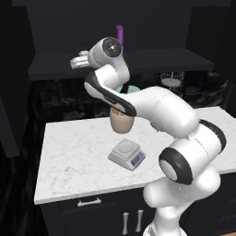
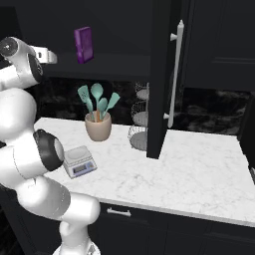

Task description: Pick the bar and place it on the digital scale for weighing, and close the cabinet.

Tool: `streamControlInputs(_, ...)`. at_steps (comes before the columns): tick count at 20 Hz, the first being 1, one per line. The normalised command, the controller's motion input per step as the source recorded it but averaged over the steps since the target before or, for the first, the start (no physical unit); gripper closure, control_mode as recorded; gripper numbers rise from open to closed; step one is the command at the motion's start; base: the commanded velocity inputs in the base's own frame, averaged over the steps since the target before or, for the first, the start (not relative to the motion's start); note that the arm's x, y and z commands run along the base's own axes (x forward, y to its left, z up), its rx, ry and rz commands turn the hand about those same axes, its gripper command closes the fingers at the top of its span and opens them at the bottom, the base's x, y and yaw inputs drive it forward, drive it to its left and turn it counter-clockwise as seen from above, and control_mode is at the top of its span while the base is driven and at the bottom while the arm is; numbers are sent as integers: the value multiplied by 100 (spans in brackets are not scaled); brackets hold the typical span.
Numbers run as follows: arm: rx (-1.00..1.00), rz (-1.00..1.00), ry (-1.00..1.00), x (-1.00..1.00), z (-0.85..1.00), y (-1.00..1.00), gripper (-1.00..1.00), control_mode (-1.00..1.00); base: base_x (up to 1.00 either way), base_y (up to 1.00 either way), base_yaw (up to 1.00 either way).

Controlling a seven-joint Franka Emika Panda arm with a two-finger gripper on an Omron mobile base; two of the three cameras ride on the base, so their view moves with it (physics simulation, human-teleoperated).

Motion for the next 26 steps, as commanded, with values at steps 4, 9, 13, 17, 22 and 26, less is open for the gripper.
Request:
streamControlInputs(4,12,-3,-6,-100,7,-34,100,-100,0,0,0)
streamControlInputs(9,15,-1,-2,-100,45,-20,100,-100,0,0,0)
streamControlInputs(13,18,0,0,-100,54,-27,100,-100,0,0,0)
streamControlInputs(17,15,0,0,-100,36,-34,100,-100,0,0,0)
streamControlInputs(22,3,1,0,-100,3,-49,100,-100,0,0,0)
streamControlInputs(26,-1,10,0,-100,-21,-78,100,-100,0,0,0)
